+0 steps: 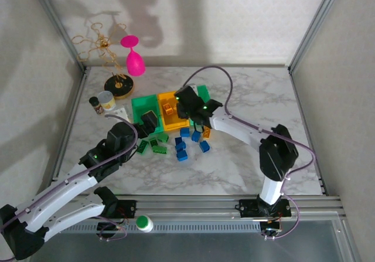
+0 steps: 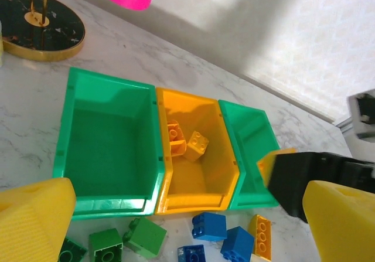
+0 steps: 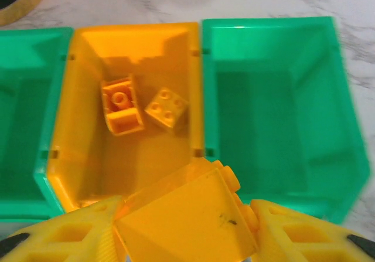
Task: Sort the legos into containers by color
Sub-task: Place the lego in the container.
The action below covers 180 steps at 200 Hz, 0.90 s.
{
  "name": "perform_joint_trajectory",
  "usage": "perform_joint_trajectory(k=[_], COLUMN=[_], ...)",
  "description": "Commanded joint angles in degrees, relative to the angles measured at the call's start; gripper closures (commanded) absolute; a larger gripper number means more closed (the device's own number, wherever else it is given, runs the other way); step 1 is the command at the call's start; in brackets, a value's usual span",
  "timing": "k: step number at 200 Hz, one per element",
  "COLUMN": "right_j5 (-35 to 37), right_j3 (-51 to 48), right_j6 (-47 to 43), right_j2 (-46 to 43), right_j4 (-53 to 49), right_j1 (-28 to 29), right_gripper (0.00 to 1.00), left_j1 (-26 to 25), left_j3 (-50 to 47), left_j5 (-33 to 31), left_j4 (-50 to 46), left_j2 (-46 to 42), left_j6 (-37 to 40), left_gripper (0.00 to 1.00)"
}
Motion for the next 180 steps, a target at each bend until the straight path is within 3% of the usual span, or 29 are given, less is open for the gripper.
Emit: perform_joint_trajectory(k=[1, 74, 180], right_j5=[0.5, 1.8, -0.8], right_j3=[4.2, 16.1, 26.6], right_j6=[-1.9, -7.7, -9.1], right_j2=[4.7, 17.5, 28.3], right_j4=[2.0, 6.1, 3.9], right_j1=[0.8, 0.5, -1.7], right_gripper=[0.48, 0.46, 0.44], left_j1=[2.0, 8.4, 10.2], left_j3=[0.3, -1.5, -1.5], left_j5=[1.9, 5.6, 5.5], left_j4=[-1.4, 0.9, 0.2], left_j2=[-0.3, 1.1, 0.3], left_j6=[1.5, 0.2, 0.9], left_gripper=[0.00, 0.00, 0.00])
